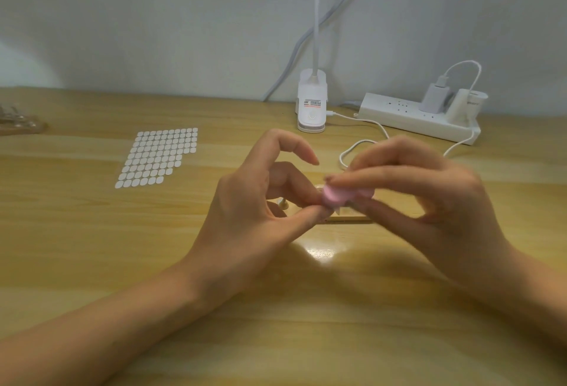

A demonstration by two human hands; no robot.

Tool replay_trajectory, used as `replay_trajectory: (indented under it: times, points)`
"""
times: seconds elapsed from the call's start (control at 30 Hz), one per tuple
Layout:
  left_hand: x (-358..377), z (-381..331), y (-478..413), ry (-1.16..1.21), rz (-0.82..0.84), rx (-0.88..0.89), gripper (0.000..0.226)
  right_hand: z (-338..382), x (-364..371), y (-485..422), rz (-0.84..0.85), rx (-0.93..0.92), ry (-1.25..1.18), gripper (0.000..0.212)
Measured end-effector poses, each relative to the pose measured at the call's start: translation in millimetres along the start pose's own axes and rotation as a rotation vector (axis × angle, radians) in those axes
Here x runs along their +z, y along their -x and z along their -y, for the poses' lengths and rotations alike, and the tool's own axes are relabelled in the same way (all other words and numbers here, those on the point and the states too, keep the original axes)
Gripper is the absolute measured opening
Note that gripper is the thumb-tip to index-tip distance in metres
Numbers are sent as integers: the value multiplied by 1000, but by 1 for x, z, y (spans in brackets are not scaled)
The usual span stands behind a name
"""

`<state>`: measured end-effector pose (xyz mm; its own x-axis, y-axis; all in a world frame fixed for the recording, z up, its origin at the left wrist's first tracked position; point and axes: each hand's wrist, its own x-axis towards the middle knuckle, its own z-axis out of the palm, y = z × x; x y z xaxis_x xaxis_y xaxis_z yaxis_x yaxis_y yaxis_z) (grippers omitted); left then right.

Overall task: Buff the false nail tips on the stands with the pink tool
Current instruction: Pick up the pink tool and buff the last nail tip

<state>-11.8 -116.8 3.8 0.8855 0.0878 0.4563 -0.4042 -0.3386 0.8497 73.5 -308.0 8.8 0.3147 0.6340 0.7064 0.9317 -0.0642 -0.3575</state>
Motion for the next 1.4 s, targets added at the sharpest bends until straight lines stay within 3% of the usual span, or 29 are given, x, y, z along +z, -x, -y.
replay_trajectory:
  times: [0.8, 0.93, 1.4]
  points:
    - [-1, 1, -1, -4, -25, 18, 42, -4, 0, 2, -97, 107, -77, 21]
    - [-1, 1, 0, 8, -18, 30, 41, 3, 3, 3, -12, 22, -50, 19]
    - [0, 1, 2, -11, -3, 43, 40, 4, 4, 3, 22, 28, -49, 17]
